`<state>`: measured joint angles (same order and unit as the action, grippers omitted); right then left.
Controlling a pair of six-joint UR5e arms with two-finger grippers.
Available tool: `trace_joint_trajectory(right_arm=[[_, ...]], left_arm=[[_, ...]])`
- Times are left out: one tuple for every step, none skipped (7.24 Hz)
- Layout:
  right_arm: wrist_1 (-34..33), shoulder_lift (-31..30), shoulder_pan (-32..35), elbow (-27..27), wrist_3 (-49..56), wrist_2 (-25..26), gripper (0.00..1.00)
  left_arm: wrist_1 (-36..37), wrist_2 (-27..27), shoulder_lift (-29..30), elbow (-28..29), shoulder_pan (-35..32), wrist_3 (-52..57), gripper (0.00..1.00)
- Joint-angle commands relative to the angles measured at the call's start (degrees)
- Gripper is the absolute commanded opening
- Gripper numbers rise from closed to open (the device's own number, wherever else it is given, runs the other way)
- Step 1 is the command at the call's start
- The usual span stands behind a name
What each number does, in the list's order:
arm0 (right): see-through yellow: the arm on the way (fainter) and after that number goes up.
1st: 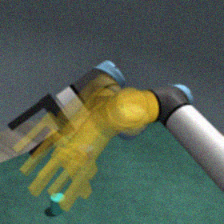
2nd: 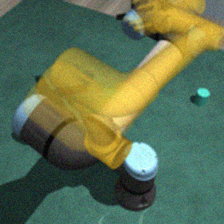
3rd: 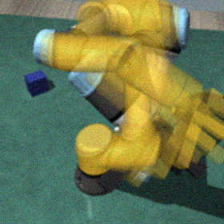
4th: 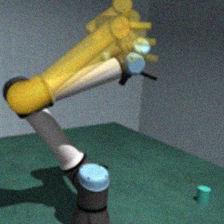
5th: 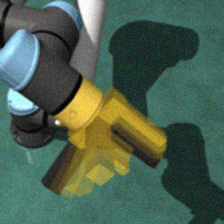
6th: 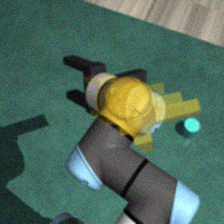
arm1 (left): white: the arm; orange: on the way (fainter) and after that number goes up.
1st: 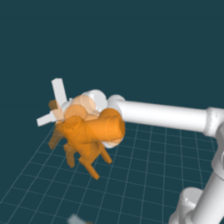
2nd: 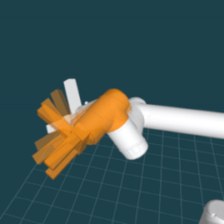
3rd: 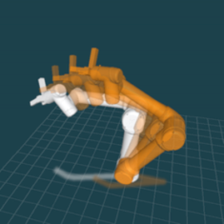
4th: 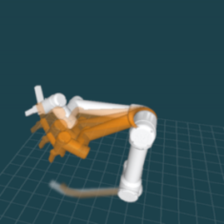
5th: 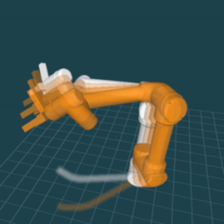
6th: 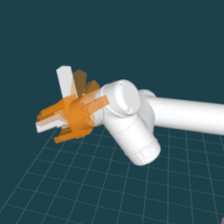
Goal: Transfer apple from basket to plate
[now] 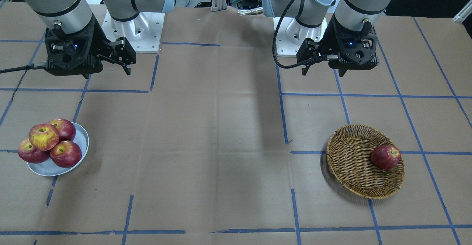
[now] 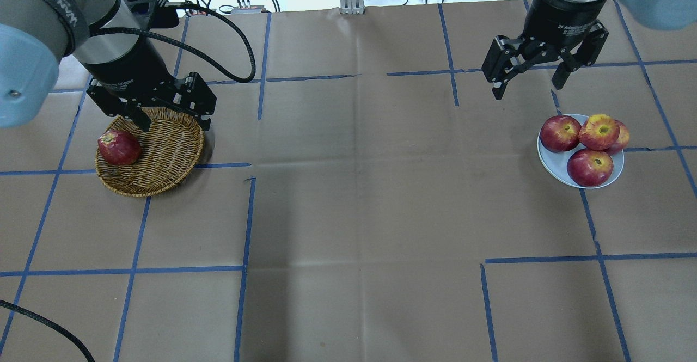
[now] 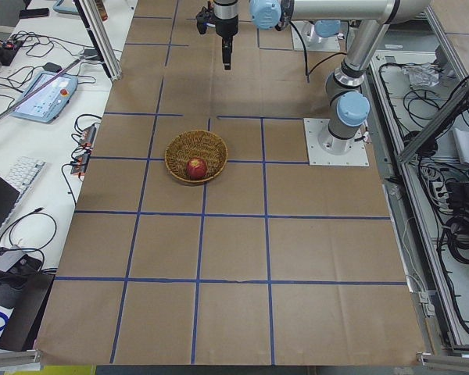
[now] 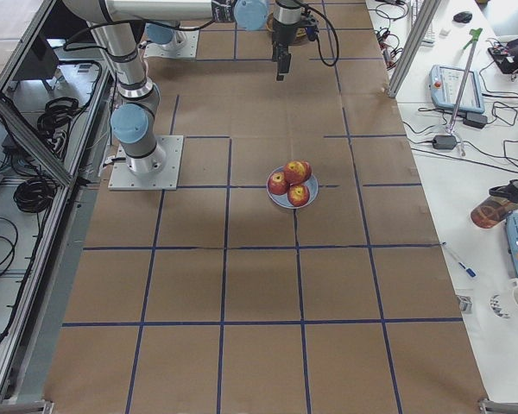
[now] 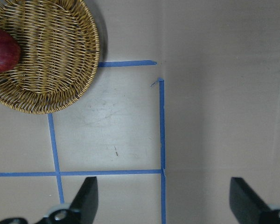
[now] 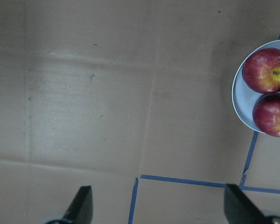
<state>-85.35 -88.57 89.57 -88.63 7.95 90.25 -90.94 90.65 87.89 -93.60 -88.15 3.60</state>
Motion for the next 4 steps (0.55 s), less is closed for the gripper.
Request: trace_joint_trajectory(right_arm=[[-0.2, -0.7, 0.1, -0.4, -0.1, 0.2, 1.0], [-0.2, -0.7, 0.1, -0.4, -0.1, 0.2, 1.0], [-0.2, -0.7, 0.1, -0.4, -0.1, 0.1, 1.0], [-0.2, -0.6, 0.1, -0.5, 0.0, 0.1, 1.0]], left_arm=[[0.1, 0.0, 0.1, 0.3, 0.0, -0.1, 0.99], [0.1, -0.1, 0.1, 0.4, 0.0, -0.1, 0.99], [0.1, -0.1, 0.1, 0.4, 0.0, -0.1, 0.99], [0.1, -0.1, 0.2, 0.7, 0.1, -0.1, 0.99]])
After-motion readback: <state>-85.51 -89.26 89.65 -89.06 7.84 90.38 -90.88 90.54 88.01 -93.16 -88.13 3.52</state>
